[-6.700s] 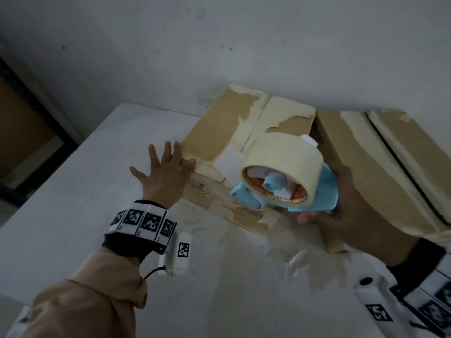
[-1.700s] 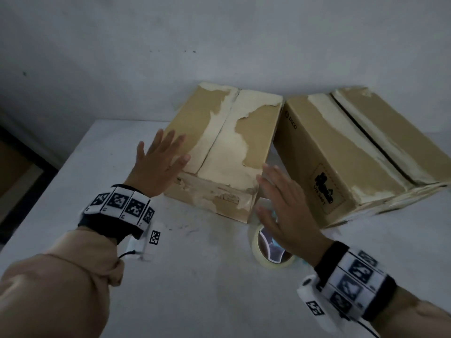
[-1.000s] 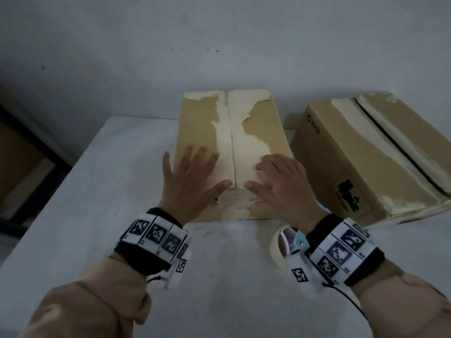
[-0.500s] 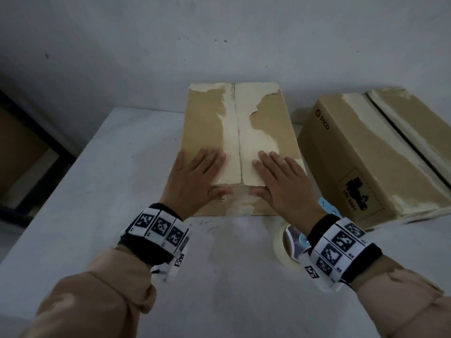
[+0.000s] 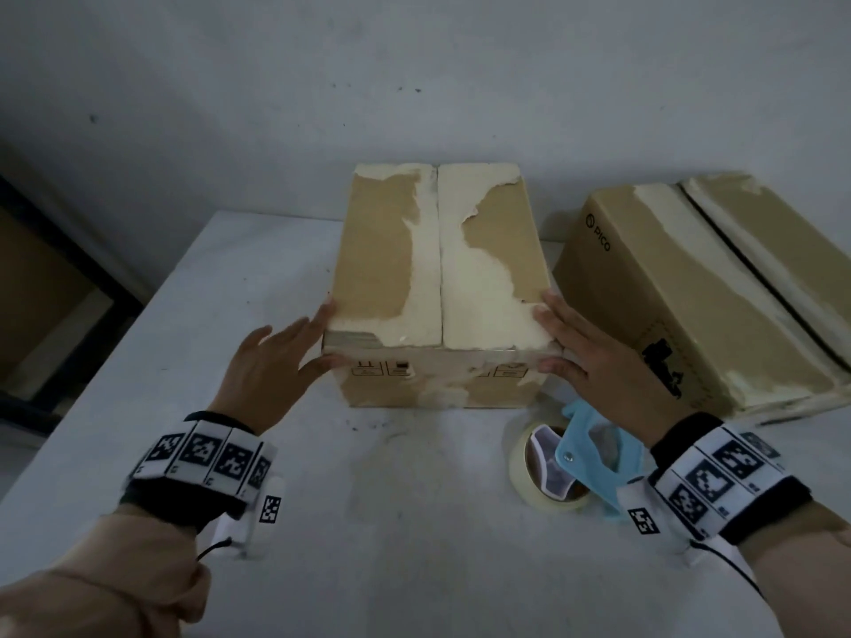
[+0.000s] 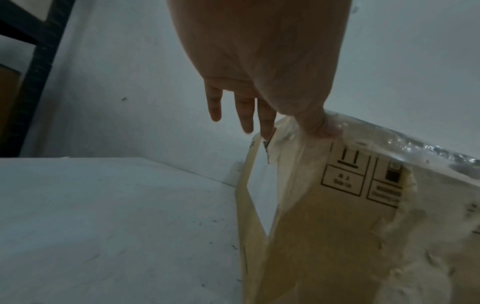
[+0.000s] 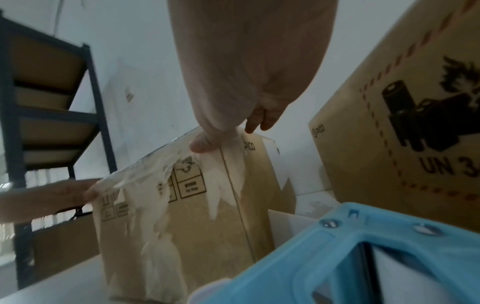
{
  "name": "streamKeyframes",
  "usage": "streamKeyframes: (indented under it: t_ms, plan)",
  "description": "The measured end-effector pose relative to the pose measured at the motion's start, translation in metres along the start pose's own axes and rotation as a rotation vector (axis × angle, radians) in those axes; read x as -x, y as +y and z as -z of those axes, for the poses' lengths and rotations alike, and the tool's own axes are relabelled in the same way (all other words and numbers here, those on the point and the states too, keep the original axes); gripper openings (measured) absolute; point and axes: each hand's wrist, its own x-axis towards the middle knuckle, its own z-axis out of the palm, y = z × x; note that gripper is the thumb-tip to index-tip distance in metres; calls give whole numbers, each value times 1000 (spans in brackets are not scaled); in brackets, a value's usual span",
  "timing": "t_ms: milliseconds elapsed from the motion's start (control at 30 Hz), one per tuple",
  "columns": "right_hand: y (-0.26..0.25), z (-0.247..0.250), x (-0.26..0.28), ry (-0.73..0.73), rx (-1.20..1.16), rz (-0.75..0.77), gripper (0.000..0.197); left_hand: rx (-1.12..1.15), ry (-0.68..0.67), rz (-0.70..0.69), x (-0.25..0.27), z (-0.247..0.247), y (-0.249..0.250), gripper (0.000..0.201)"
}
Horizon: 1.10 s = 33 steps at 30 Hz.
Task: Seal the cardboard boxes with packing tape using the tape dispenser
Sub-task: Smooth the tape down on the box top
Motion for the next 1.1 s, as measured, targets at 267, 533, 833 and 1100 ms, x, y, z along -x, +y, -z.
streamKeyframes:
  t_ms: [267, 533, 833, 1100]
  plan:
    - [3, 5, -4, 97, -66, 33, 54, 421, 340, 135, 4, 1, 15, 51]
    - [1, -2, -2, 86, -26, 39, 54, 370, 379, -13, 18, -9, 17, 53]
    - [-4, 4, -1, 43, -35, 61, 55, 392, 349, 19, 6, -4, 2, 30]
    - [2, 6, -8, 19, -34, 109, 51, 591, 159, 217, -23, 1, 3, 62]
